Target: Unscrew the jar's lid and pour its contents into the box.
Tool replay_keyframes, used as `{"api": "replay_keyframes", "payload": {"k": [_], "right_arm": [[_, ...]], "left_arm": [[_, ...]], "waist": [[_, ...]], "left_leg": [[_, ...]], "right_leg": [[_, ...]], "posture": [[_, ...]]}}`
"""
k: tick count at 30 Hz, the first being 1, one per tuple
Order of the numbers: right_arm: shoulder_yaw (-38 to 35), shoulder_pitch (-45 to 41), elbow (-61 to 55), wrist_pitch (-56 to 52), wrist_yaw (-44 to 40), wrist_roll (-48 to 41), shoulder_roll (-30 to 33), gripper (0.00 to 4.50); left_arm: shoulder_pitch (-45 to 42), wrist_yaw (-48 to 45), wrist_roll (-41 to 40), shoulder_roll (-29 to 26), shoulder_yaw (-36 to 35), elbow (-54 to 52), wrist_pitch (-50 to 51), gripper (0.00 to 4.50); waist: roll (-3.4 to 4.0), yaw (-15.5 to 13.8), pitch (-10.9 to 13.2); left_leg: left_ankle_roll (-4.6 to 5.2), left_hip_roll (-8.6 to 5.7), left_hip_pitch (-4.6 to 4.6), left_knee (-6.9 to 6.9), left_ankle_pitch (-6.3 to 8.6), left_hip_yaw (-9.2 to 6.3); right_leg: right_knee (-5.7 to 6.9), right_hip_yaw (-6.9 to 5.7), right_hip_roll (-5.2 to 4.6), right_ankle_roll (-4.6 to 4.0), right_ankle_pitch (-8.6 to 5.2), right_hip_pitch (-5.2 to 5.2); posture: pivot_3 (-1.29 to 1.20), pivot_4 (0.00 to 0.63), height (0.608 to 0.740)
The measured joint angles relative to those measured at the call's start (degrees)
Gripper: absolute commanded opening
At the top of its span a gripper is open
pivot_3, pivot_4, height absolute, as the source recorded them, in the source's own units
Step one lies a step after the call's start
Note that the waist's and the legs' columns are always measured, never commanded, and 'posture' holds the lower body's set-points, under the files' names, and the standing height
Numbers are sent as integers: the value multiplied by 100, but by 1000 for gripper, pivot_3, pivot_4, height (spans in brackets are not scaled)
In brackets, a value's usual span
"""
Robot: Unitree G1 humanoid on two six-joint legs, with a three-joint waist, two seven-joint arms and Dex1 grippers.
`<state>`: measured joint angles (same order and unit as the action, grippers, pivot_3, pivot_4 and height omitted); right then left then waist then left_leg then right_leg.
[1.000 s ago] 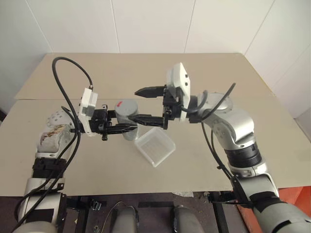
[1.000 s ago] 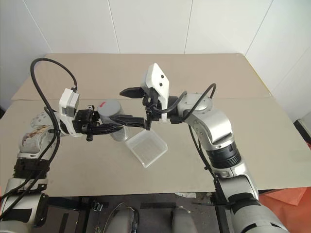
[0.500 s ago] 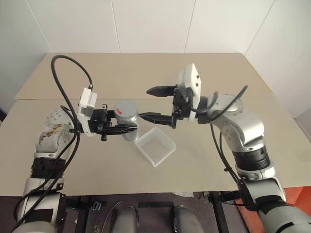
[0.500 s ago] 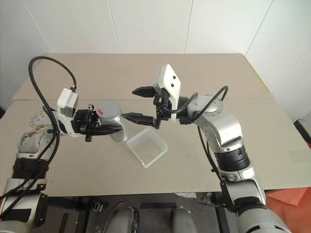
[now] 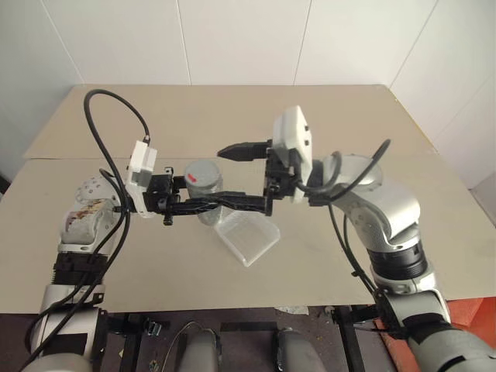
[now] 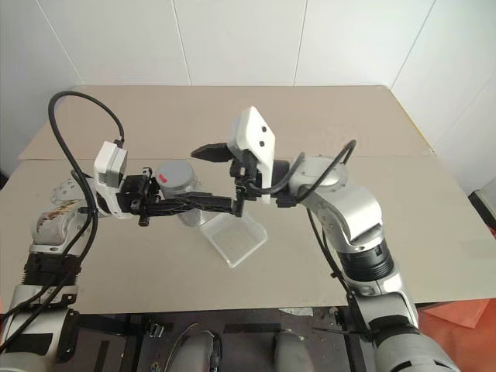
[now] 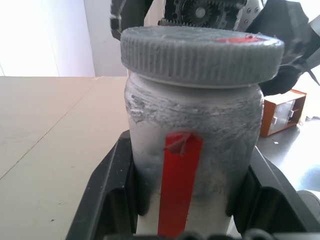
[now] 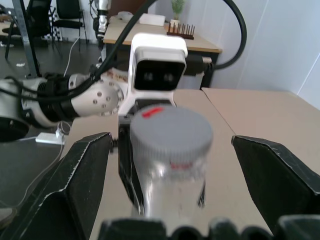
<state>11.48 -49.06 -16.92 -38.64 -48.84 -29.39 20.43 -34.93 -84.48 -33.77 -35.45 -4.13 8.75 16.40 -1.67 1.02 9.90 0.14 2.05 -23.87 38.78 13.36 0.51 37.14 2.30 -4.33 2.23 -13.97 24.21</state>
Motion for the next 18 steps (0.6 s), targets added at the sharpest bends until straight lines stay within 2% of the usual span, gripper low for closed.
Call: {"api": "replay_keyframes", "payload": {"k": [7,18], "right_arm": [[171,-275,129,-349,400,105,-322,4479],[255,-412,300,-498,447,168,-432,4479]], "left_arm": [[2,0,7,24,18,0,-11,2078],[58,2,8,24,18,0,-14,2078]], "waist": [[0,-4,0],[0,1,0]], "left_leg": [[0,-1,0,0,0,0],[0,0,0,-1,0,0]], "right_leg": [[0,0,-1,0,0,-1],[0,0,0,0,0,1]], "posture": [[0,150,740],[0,150,740]]}}
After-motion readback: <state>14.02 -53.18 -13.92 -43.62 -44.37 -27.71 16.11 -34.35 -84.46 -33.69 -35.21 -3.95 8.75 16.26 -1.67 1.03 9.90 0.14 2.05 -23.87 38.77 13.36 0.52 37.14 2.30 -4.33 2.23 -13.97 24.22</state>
